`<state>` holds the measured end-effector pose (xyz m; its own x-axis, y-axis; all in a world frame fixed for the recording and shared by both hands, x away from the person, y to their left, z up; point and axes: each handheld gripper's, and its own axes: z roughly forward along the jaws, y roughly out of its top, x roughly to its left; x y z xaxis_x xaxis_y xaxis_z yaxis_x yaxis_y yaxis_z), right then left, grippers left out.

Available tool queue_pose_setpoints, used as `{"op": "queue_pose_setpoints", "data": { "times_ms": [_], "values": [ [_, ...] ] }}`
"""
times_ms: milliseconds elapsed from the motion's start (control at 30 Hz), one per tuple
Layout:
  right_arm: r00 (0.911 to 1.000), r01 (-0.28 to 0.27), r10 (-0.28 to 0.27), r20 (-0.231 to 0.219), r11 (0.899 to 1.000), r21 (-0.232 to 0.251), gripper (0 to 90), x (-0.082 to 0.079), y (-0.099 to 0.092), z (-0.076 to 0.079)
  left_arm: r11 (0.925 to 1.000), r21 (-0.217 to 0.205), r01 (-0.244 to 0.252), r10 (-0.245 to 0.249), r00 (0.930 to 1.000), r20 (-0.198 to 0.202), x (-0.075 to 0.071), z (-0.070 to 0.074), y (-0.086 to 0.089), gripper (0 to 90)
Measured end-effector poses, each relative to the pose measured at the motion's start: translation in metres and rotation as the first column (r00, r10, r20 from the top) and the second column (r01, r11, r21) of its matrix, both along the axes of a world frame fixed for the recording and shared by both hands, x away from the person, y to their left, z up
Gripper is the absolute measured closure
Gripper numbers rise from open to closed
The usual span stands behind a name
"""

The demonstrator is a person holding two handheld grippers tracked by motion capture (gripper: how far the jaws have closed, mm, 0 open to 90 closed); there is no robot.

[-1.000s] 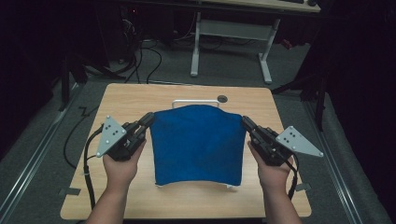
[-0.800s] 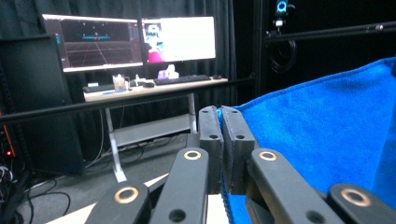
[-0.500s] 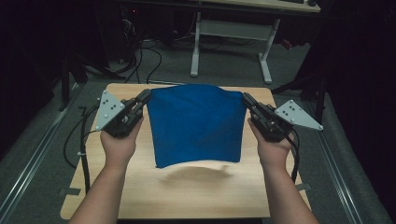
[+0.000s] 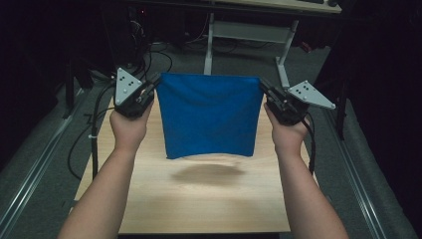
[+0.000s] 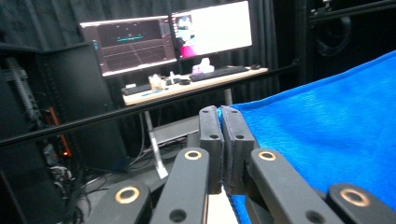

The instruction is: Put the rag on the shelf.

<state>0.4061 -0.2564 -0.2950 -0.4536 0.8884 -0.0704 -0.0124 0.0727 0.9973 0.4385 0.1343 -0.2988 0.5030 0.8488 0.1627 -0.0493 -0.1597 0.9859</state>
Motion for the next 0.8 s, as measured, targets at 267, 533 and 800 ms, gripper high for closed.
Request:
{"op": "queue_pose_setpoints", "data": {
  "times_ms": [267,533,800],
  "values": [
    [0.9993,0.03,-0.03,-0.022,0.999,-0.013,89.4,0.024,0.003,0.005,0.9993,0.014,-0.036,0.036,0.9993,-0.011,0.025,0.004,-0.003,88.4],
    [0.9967,0.06,-0.062,-0.052,0.997,-0.05,89.4,0.051,0.005,0.005,0.9965,0.049,-0.067,0.07,0.9957,-0.061,0.054,0.001,-0.008,88.3],
    [0.9852,0.093,-0.107,-0.134,0.99,-0.107,89.3,0.08,0.005,-0.015,0.992,0.104,-0.072,0.087,0.9845,-0.152,0.08,-0.021,-0.018,88.3]
  ]
}}
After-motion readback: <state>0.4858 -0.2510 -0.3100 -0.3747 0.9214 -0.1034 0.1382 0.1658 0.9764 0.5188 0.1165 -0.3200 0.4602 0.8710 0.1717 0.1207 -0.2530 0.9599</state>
